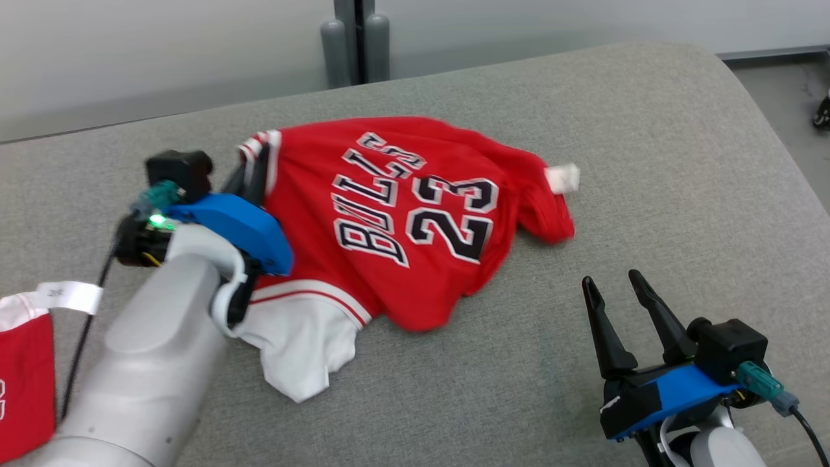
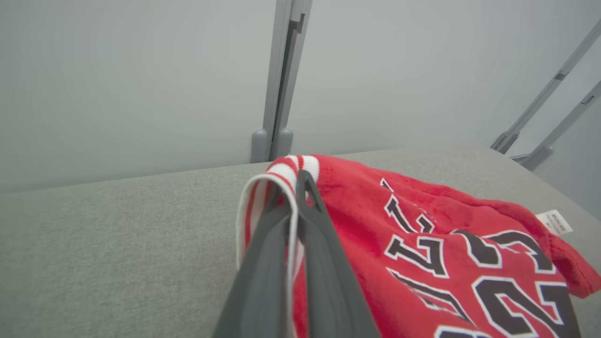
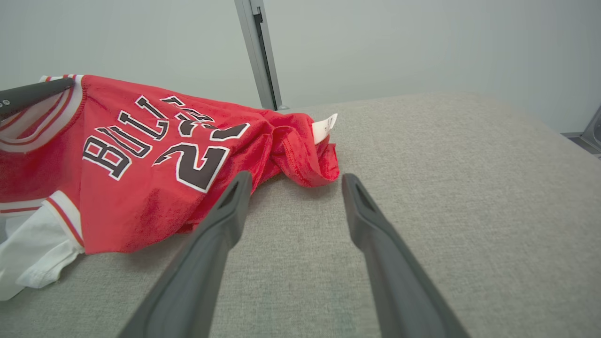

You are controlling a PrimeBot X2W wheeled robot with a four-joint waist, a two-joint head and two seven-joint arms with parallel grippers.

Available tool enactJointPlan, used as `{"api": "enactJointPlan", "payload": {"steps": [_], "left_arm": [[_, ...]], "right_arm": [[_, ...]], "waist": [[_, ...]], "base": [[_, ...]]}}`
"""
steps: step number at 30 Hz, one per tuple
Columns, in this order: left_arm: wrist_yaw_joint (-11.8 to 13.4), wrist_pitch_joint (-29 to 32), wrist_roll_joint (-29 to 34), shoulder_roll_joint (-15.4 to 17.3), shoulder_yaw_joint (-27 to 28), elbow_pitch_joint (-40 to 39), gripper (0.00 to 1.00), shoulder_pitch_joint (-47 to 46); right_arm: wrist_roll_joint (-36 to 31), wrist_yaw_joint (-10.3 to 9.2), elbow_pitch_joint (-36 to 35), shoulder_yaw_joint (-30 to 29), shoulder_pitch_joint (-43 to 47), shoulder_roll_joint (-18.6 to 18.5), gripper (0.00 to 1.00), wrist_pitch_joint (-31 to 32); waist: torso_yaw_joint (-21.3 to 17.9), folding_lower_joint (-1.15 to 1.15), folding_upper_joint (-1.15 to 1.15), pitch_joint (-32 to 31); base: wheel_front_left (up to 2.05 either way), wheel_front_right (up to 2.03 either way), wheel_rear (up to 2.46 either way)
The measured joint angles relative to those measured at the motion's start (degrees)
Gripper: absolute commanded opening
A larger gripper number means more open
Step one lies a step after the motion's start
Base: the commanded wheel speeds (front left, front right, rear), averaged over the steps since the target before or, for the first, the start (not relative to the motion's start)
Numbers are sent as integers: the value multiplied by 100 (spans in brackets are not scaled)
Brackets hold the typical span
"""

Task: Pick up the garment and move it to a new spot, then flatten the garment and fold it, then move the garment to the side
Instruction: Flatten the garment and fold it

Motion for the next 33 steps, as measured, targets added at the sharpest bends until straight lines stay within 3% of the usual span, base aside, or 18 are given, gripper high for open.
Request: {"api": "enactJointPlan", "payload": {"steps": [5, 13, 14, 15, 16, 24, 33], "left_arm": [[280, -203, 339, 417, 5, 253, 0, -320], [612, -304, 643, 797, -74, 657, 0, -643], [589, -321, 662, 810, -93, 673, 42, -648], [561, -348, 679, 804, -97, 672, 96, -649], [539, -356, 672, 779, -76, 658, 100, -649], [399, -421, 542, 424, 223, 319, 100, -137], [427, -423, 1045, 264, 1133, -1541, 100, 1184]], "right_arm": [[42, 0, 2, -3, -51, 0, 100, -13], [75, 0, 34, 5, -141, 0, 100, -78], [80, 0, 37, 4, -148, -1, 100, -82], [82, 0, 44, -4, -162, 0, 100, -91], [82, 0, 46, -20, -174, 0, 100, -104], [57, 0, 84, -130, -206, 0, 100, -73], [37, 0, 18, -354, -110, 0, 100, 48]], "waist": [[-149, 0, 0, 164], [-321, 0, 0, 396], [-325, 0, 0, 407], [-323, 0, 0, 413], [-312, 0, 0, 417], [1, 0, 0, 266], [528, 0, 0, -31]], "base": [[0, 0, 0], [0, 0, 0], [0, 0, 0], [0, 0, 0], [0, 0, 0], [0, 0, 0], [0, 0, 0]]}}
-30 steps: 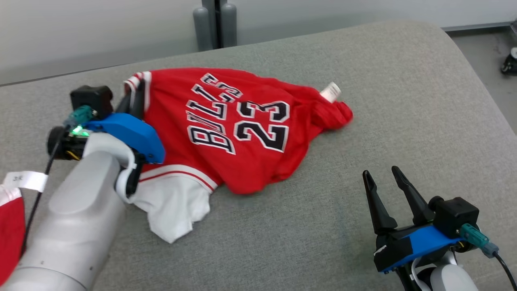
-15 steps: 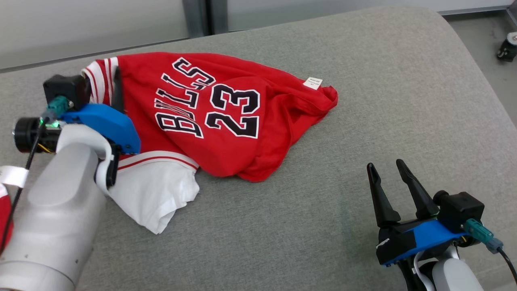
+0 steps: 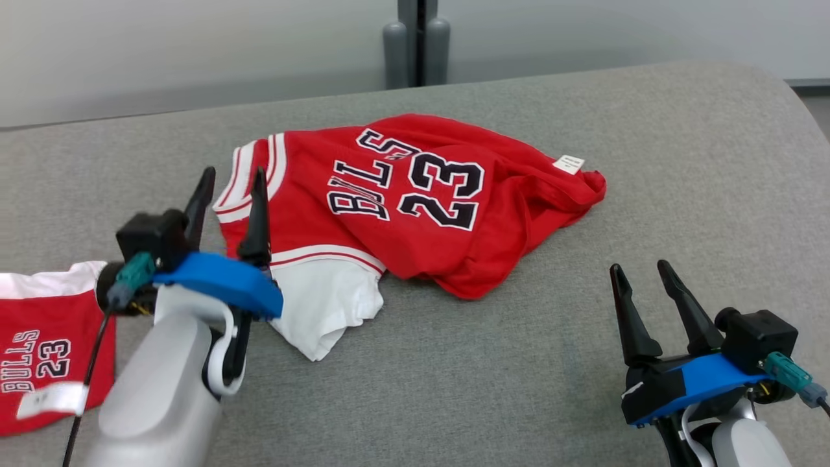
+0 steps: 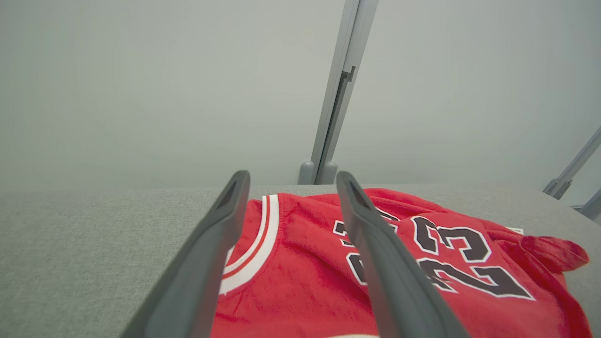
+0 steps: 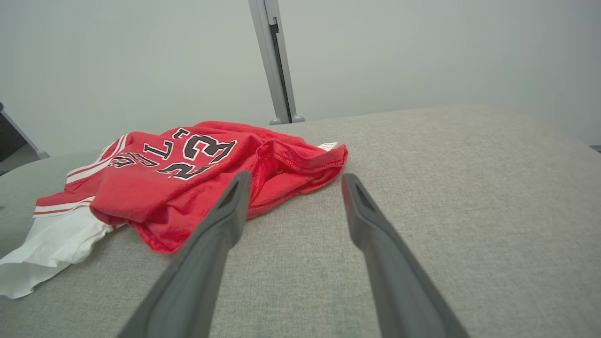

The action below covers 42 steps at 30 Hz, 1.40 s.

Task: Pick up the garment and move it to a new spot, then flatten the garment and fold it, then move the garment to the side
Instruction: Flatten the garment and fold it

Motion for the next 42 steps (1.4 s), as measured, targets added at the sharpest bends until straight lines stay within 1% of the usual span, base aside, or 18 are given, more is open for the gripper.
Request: {"api": "enactJointPlan", "payload": {"steps": [2, 7, 11, 15, 18, 24, 27, 32, 34, 35, 36, 37, 38, 41, 42], "left_arm": [[-97, 0, 114, -11, 175, -411, 100, 365], [-148, 0, 490, 47, 666, -1257, 100, 1189], [-168, 0, 755, 33, 971, -1751, 100, 1830], [-180, 0, 892, -14, 1172, -2061, 100, 2358], [-218, 0, 955, -65, 1255, -2182, 100, 2559], [-274, 0, 1068, -186, 1365, -2254, 100, 2619], [-320, 0, 1131, -221, 1371, -2243, 100, 2657], [-389, 0, 1209, -274, 1349, -2218, 100, 2634], [-405, 0, 1250, -293, 1325, -2191, 100, 2586], [-426, 0, 1256, -302, 1315, -2181, 100, 2549], [-448, 0, 1285, -327, 1287, -2170, 100, 2496], [-448, 0, 1285, -327, 1287, -2170, 100, 2496], [-483, 0, 1305, -349, 1257, -2153, 100, 2435], [-509, 0, 1318, -377, 1220, -2131, 100, 2371], [-526, 0, 1329, -383, 1211, -2120, 100, 2351]], "right_arm": [[0, 0, -11, -53, 11, 1, 100, 32], [0, 0, 0, -194, 117, 1, 100, 82], [0, 0, 40, -311, 236, 2, 100, 142], [2, 0, 120, -415, 326, 0, 100, 269], [12, 0, 172, -409, 326, 1, 100, 409], [324, 0, 478, -37, 15, 1, 100, 762], [584, 0, 929, 153, -304, 3, 100, 883], [680, 0, 1864, 294, -1006, 5, 100, 928], [676, 0, 2303, 249, -1291, 7, 100, 918], [667, 0, 2531, 197, -1435, 5, 100, 892], [657, 0, 2965, 119, -1702, 1, 100, 792], [657, 0, 2965, 119, -1702, 1, 100, 792], [656, 0, 3389, 110, -1950, 4, 100, 693], [671, 0, 3972, 100, -2240, 5, 100, 524], [669, 0, 4136, 92, -2319, 4, 92, 447]], "waist": [[76, 0, 0, -61], [202, 0, 0, -222], [273, 0, 0, -399], [339, 0, 0, -514], [430, 0, 0, -541], [570, 0, 0, -527], [633, 0, 0, -504], [764, 0, 0, -447], [820, 0, 0, -413], [850, 0, 0, -394], [911, 0, 0, -349], [911, 0, 0, -349], [970, 0, 0, -293], [1051, 1, 0, -211], [1075, 1, 0, -188]], "base": [[0, 0, 0], [0, 0, 0], [0, 0, 0], [0, 0, 0], [0, 0, 0], [0, 0, 0], [0, 0, 0], [0, 0, 0], [0, 0, 0], [0, 0, 0], [0, 0, 0], [0, 0, 0], [0, 0, 0], [0, 0, 0], [0, 0, 0]]}}
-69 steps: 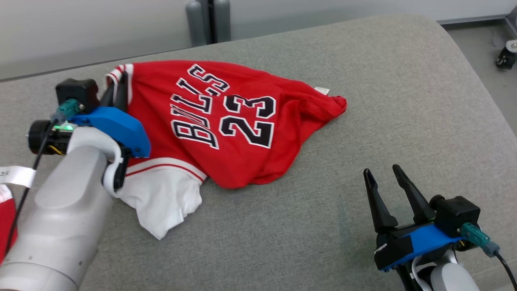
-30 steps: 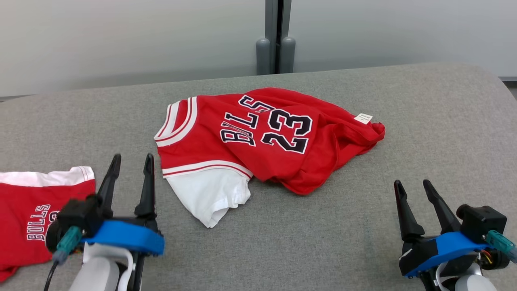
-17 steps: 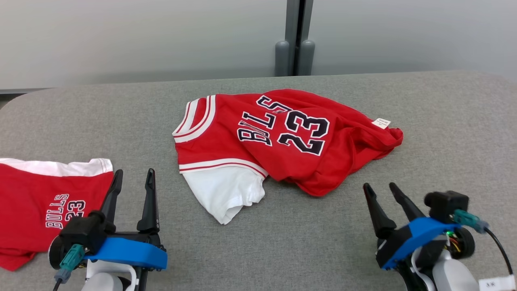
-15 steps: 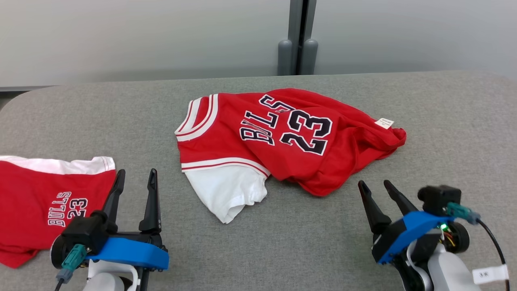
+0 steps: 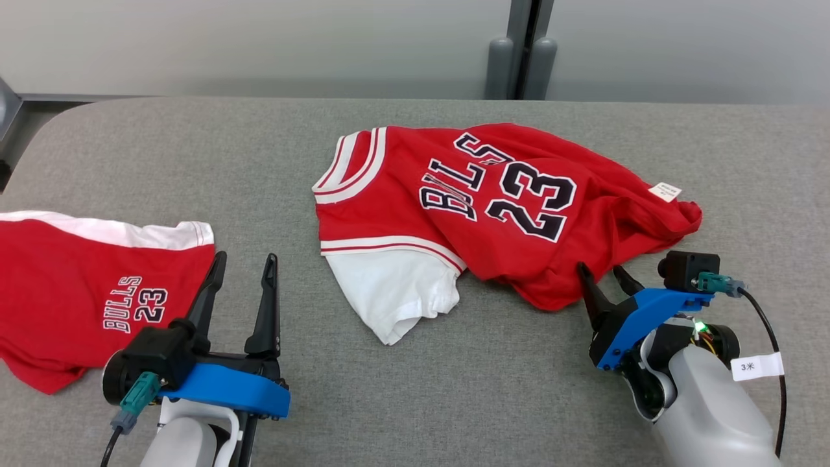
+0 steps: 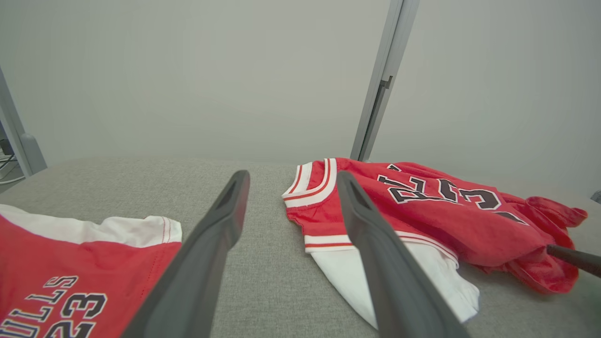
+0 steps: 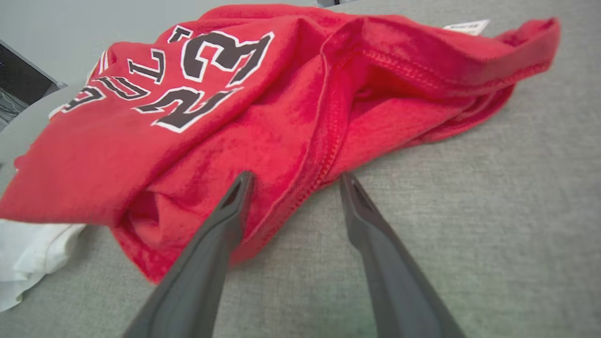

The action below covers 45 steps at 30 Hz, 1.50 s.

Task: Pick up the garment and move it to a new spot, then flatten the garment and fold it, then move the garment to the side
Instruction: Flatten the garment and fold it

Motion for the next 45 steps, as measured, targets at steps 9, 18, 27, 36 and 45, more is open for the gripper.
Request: {"api": "enactJointPlan", "payload": {"steps": [9, 18, 27, 36, 45], "left_arm": [[-24, 0, 20, -19, 104, 33, 100, -26], [-26, 0, 27, -56, 204, 22, 100, 87], [-52, 0, 34, -89, 271, 14, 100, 161], [-67, 0, 42, -92, 315, -38, 100, 172], [-134, 0, 87, -136, 121, -30, 100, -82]], "right_arm": [[157, 0, 651, -116, -376, 3, 0, -971], [-137, 0, -804, -330, -322, 1, 0, -1201], [-276, 0, -3927, -436, 1007, 1, 0, 289], [-605, 1, -5031, -1069, 1820, -119, 0, 1480], [-838, 0, -3012, -1042, 766, -823, 0, 882]], "waist": [[-24, 0, 0, -3], [-253, 0, 0, -201], [-386, 0, 0, -333], [-449, 0, 0, -192], [-259, 0, 0, 72]], "base": [[0, 0, 0], [0, 0, 0], [0, 0, 0], [0, 0, 0], [0, 0, 0]]}}
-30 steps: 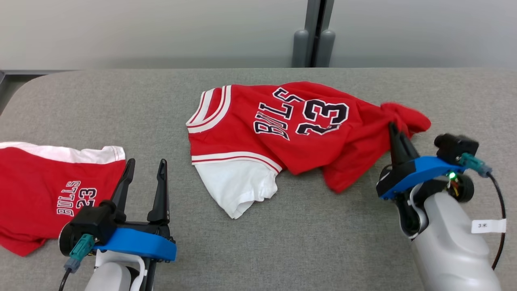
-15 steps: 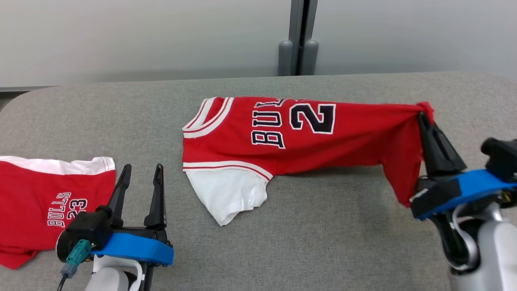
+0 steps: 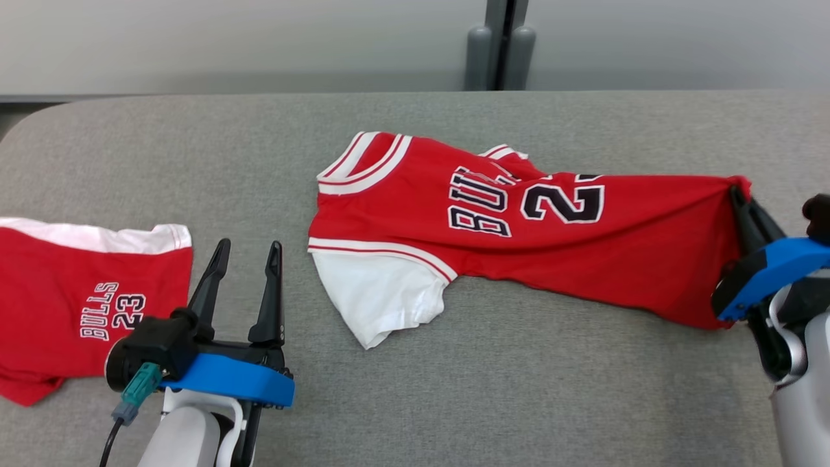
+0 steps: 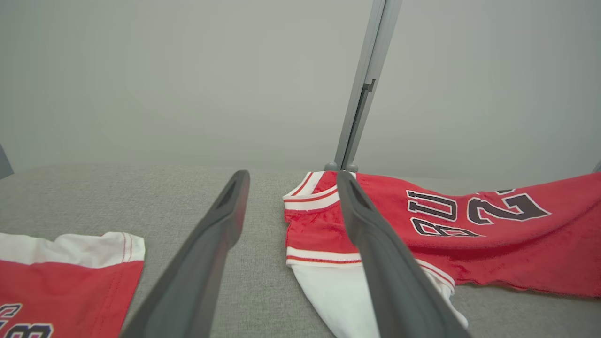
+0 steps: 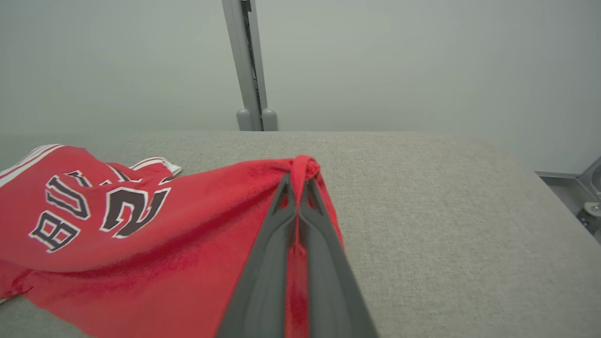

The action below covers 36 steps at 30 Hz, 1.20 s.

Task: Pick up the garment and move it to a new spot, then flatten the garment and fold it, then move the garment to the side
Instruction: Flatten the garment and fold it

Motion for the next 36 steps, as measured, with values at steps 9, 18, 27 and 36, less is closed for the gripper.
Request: {"api": "enactJointPlan", "payload": {"steps": [9, 18, 27, 36], "left_arm": [[-42, 0, 41, -32, -131, 57, 100, -267], [-67, 0, 38, -46, -74, 167, 100, -281], [-29, 0, 21, -29, 279, 133, 100, 69], [1, 0, 40, -54, 622, 86, 100, 410]], "right_arm": [[-90, 0, 1719, 287, -1123, -414, 0, -1122], [32, 0, 2648, 296, -1243, -370, 100, -1340], [302, 0, 1864, 205, -241, -130, 100, -1666], [123, 0, -213, 163, 1158, 609, 100, -1814]], "waist": [[425, 0, 0, 295], [522, 0, 0, 175], [182, 0, 0, -132], [-223, 0, 0, -442]], "base": [[0, 0, 0], [0, 0, 0], [0, 0, 0], [0, 0, 0]]}}
